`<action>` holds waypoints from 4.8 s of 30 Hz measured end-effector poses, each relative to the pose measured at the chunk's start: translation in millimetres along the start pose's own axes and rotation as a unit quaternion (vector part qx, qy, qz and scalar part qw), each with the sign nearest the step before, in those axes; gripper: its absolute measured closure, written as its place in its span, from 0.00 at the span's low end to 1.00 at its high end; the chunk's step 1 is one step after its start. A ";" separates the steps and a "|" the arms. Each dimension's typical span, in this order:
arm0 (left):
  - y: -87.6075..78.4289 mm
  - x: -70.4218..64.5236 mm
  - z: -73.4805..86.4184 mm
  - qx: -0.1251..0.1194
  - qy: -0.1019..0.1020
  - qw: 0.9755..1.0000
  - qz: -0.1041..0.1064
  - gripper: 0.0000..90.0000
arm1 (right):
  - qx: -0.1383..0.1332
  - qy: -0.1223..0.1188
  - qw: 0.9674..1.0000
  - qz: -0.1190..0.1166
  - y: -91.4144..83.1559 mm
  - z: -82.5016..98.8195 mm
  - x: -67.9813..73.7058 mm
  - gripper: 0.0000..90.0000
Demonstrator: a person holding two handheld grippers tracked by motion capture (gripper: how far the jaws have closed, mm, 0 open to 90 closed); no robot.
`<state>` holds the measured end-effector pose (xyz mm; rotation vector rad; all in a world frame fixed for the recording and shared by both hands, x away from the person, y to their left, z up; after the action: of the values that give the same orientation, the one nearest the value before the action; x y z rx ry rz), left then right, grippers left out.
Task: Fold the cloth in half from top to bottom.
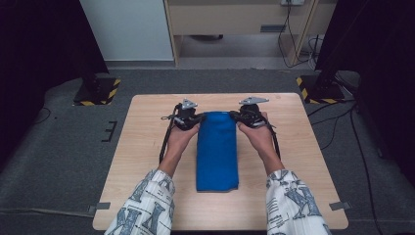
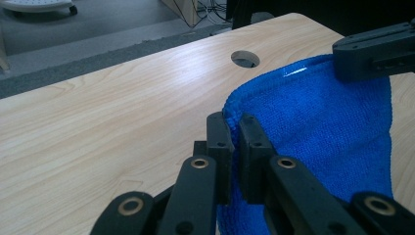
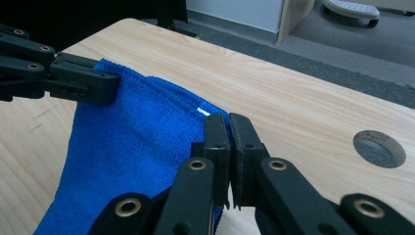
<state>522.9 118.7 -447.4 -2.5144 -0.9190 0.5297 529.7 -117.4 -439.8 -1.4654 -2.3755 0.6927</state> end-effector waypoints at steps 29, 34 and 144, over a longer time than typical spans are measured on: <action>-18.2 -21.4 6.4 0.000 0.027 1.000 0.007 0.95 | -0.022 -0.001 1.000 -0.012 -24.2 14.3 7.7 0.97; -26.1 -28.7 9.9 0.000 0.033 0.999 0.010 0.95 | -0.025 -0.002 1.000 -0.014 -33.6 19.2 11.8 0.97; -77.6 6.8 108.7 -0.007 -0.048 0.999 -0.023 0.23 | 0.010 -0.004 0.991 -0.130 -77.9 112.5 51.8 0.97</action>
<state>435.7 204.0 -502.2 -2.4915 -1.0166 0.6365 395.1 -129.5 -495.9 -1.1183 -2.4965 0.6549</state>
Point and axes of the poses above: each handheld gripper's, and its own axes: y roughly forward along the jaws, z roughly out of its underside, x roughly to its left, the point moved 1 cm from there along y, roughly forward along the jaws, and after that the axes turned 12 degrees about z, right-handed, at the moved point
